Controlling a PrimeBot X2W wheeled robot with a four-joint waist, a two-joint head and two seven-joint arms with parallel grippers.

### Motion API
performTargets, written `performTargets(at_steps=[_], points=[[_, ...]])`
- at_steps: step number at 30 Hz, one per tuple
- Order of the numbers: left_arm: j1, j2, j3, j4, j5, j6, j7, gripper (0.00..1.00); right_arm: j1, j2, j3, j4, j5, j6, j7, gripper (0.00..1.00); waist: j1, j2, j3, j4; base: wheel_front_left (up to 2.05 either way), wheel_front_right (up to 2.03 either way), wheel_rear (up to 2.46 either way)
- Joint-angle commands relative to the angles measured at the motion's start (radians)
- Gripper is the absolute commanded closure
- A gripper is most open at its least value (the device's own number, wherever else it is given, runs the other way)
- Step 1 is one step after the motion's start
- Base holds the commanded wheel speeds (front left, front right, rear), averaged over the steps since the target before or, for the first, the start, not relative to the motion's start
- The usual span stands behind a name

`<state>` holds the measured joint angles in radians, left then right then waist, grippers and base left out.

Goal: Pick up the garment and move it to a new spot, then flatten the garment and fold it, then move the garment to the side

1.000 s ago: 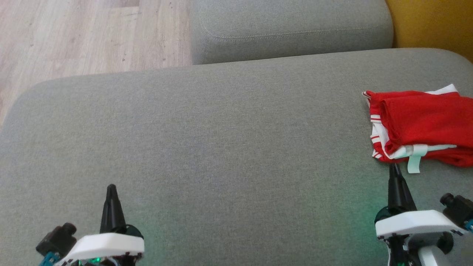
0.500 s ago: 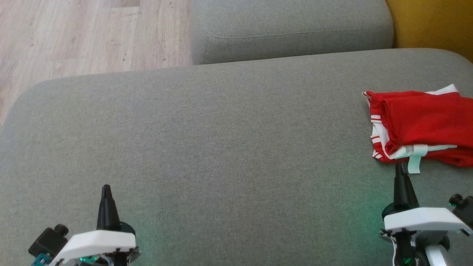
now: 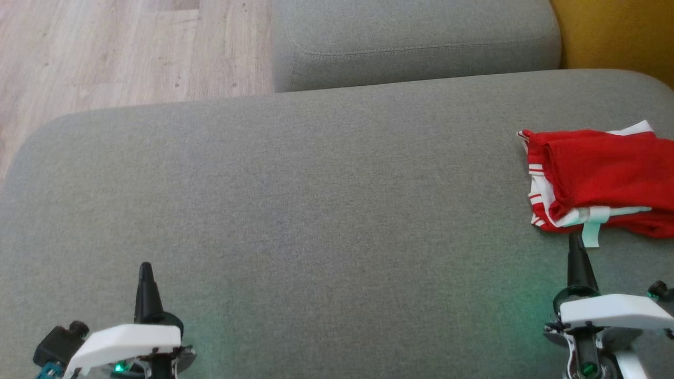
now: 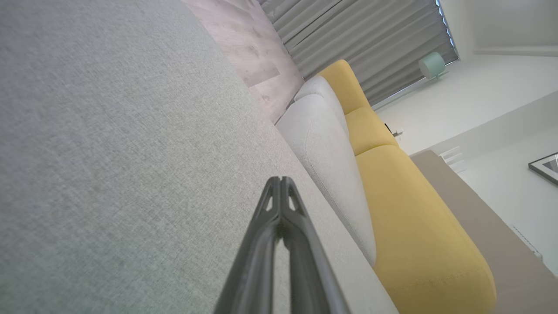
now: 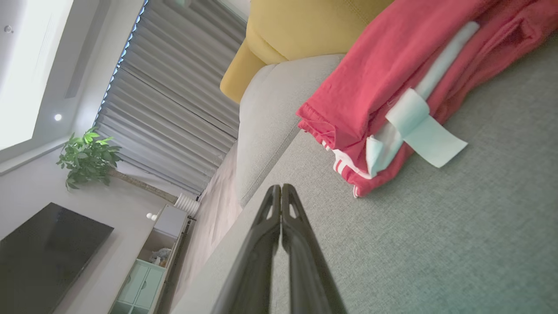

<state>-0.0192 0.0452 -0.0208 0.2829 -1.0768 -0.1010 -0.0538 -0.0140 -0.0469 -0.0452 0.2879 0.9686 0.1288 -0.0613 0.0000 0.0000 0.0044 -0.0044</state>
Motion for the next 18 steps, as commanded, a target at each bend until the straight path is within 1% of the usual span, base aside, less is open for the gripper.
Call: performTargets(at_steps=[1, 18], points=[[-0.051, 0.003, 0.03, -0.035, -0.02, -0.007, 0.005, 1.0, -0.058, -0.013, 0.006, -0.037, 0.026, 0.001, 0.005, 1.0, 0.0, 0.0, 0.0, 0.0, 0.0, 0.0, 0.0], [-0.063, 0.004, 0.062, -0.036, -0.179, -0.014, 0.055, 1.0, -0.069, -0.013, -0.013, -0.039, 0.22, 0.001, 0.054, 1.0, 0.0, 0.0, 0.0, 0.001, 0.0, 0.0, 0.0]])
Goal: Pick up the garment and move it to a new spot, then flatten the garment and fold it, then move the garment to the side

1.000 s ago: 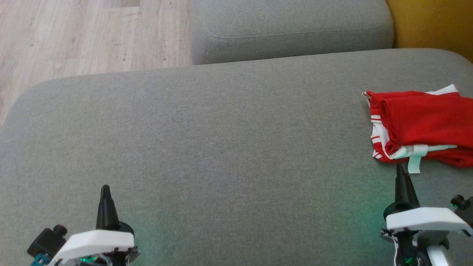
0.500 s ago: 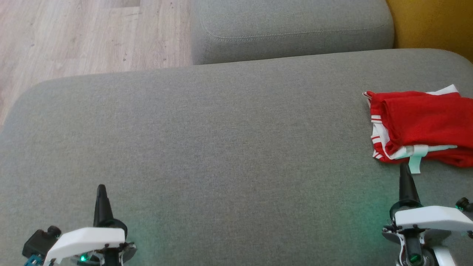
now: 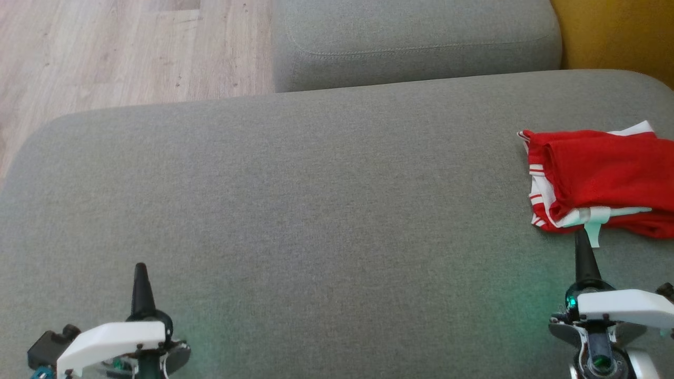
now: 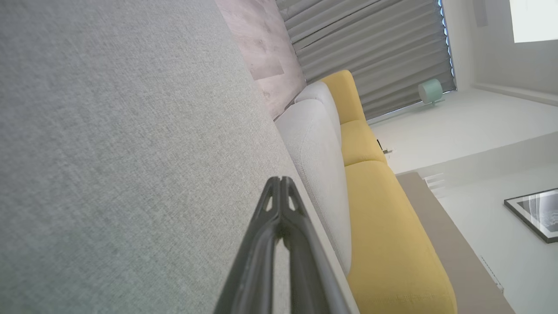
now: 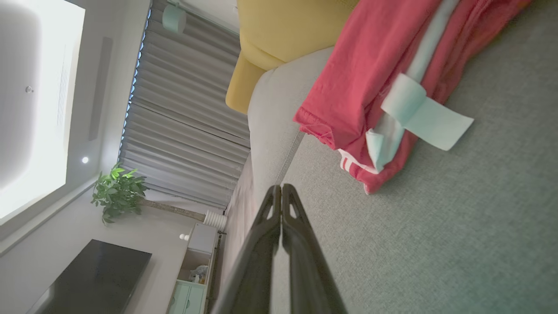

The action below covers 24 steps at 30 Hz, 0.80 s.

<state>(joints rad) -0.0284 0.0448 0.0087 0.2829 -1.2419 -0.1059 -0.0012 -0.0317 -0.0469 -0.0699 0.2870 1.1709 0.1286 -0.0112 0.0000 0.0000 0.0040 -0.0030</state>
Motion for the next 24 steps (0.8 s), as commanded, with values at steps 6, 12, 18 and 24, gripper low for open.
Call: performTargets(at_steps=[6, 12, 18, 24], points=[[-0.058, 0.004, 0.044, -0.036, -0.07, -0.012, 0.021, 1.0, -0.055, -0.013, 0.005, -0.039, 0.086, 0.002, 0.022, 1.0, 0.0, 0.0, 0.0, 0.001, 0.0, 0.0, 0.0], [-0.062, 0.005, 0.056, -0.036, -0.126, -0.014, 0.038, 1.0, -0.059, -0.013, -0.002, -0.039, 0.155, 0.002, 0.039, 1.0, 0.0, 0.0, 0.0, 0.001, 0.0, 0.0, 0.0], [-0.066, 0.005, 0.067, -0.036, -0.182, -0.017, 0.056, 1.0, -0.063, -0.013, -0.009, -0.04, 0.223, 0.002, 0.057, 1.0, 0.0, 0.0, 0.0, 0.001, 0.0, 0.0, 0.0], [-0.07, 0.005, 0.079, -0.037, -0.238, -0.019, 0.074, 1.0, -0.066, -0.013, -0.016, -0.041, 0.292, 0.002, 0.074, 1.0, 0.0, 0.0, -0.001, 0.002, 0.0, 0.0, 0.0]])
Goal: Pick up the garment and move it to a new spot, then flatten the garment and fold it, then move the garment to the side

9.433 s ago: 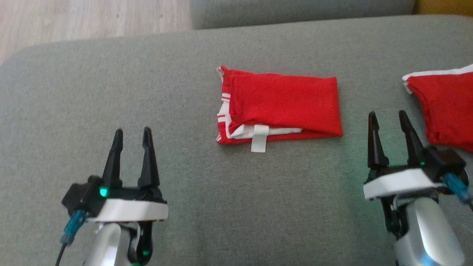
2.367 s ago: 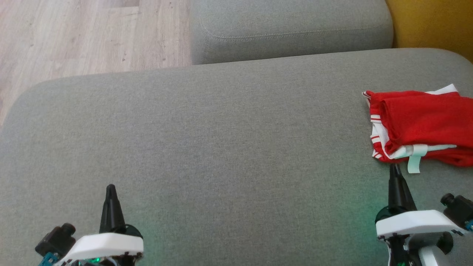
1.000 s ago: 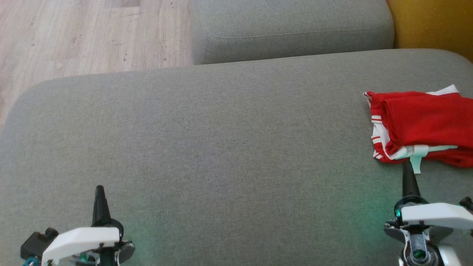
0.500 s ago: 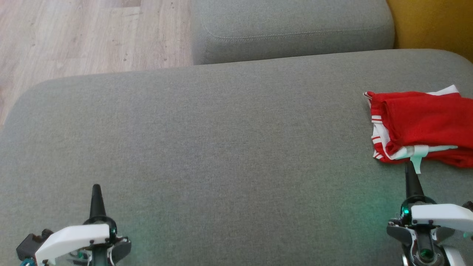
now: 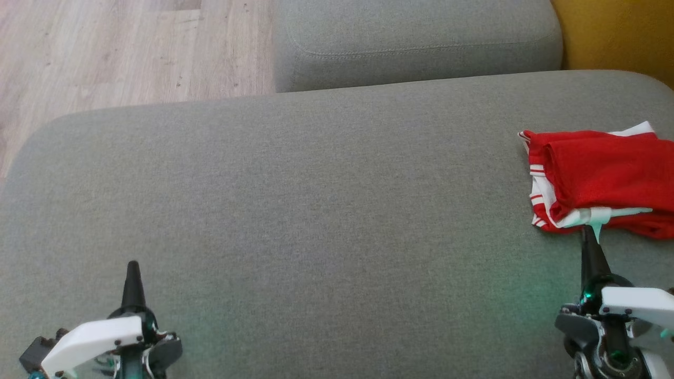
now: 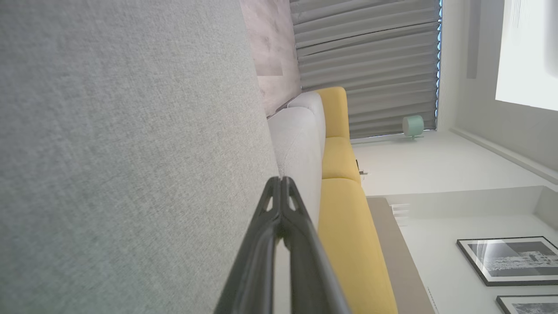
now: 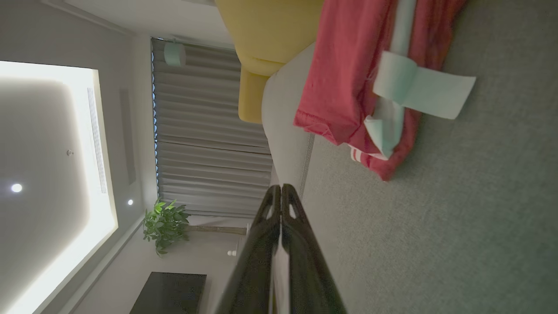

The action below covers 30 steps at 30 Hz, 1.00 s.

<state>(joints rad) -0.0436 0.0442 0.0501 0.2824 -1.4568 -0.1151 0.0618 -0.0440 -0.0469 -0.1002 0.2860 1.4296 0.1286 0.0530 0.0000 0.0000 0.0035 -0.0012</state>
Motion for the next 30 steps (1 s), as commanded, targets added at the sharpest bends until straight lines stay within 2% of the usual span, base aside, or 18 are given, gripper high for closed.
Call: performTargets(at_steps=[1, 15, 30], points=[[-0.056, 0.006, 0.039, -0.036, -0.033, -0.01, 0.014, 1.0, -0.055, -0.013, 0.013, -0.04, 0.044, 0.002, 0.013, 1.0, 0.0, 0.0, 0.0, 0.0, 0.0, 0.0, 0.0], [-0.065, 0.006, 0.063, -0.037, -0.152, -0.016, 0.051, 1.0, -0.063, -0.012, -0.002, -0.042, 0.189, 0.002, 0.051, 1.0, 0.0, 0.0, 0.0, 0.001, 0.0, 0.0, 0.0], [-0.065, 0.006, 0.063, -0.037, -0.152, -0.016, 0.051, 1.0, -0.063, -0.011, -0.004, -0.042, 0.187, 0.002, 0.053, 1.0, 0.0, 0.0, 0.0, 0.001, 0.0, 0.0, 0.0]])
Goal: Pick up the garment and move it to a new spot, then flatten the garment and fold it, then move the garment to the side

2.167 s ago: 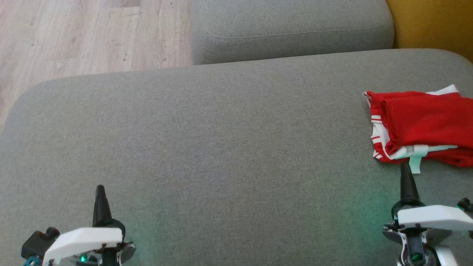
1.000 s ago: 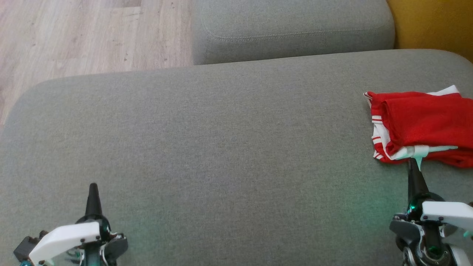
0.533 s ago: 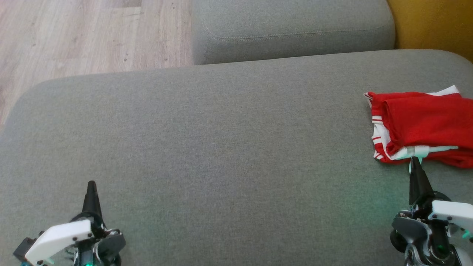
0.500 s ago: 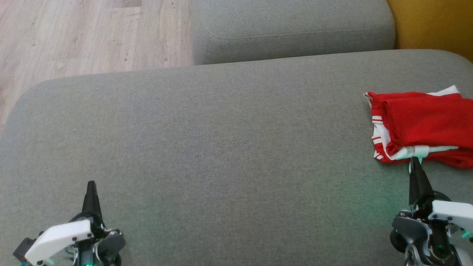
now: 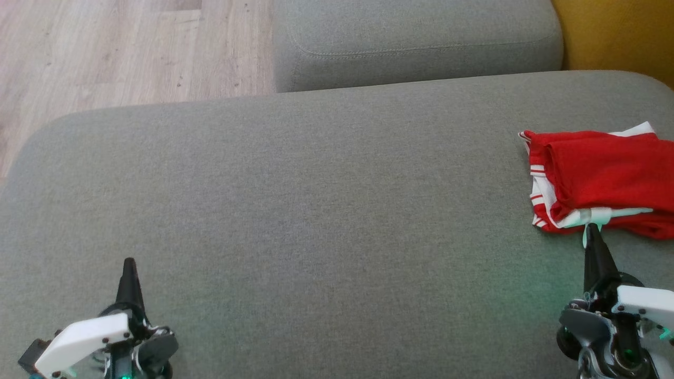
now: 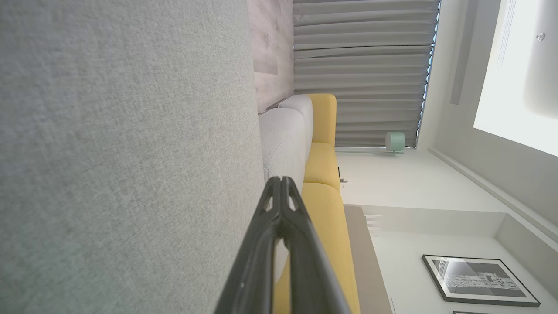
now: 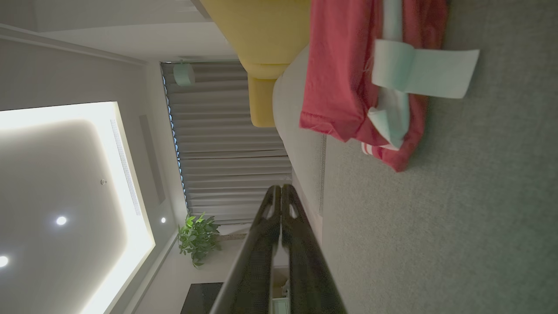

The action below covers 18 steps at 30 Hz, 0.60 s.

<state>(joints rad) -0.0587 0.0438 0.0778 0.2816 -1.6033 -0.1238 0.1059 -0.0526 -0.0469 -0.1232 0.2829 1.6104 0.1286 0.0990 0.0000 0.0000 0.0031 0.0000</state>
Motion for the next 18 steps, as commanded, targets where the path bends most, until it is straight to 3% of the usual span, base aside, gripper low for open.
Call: performTargets(at_steps=[1, 18], points=[[-0.049, 0.006, 0.036, -0.036, -0.005, -0.007, 0.007, 1.0, -0.054, -0.01, 0.019, -0.039, 0.006, 0.002, 0.007, 1.0, 0.0, 0.0, 0.0, 0.0, 0.0, 0.0, 0.0], [-0.049, 0.006, 0.036, -0.036, -0.005, -0.007, 0.007, 1.0, -0.055, -0.009, 0.016, -0.039, 0.004, 0.002, 0.008, 1.0, 0.0, 0.0, 0.0, 0.0, 0.0, 0.0, 0.0]])
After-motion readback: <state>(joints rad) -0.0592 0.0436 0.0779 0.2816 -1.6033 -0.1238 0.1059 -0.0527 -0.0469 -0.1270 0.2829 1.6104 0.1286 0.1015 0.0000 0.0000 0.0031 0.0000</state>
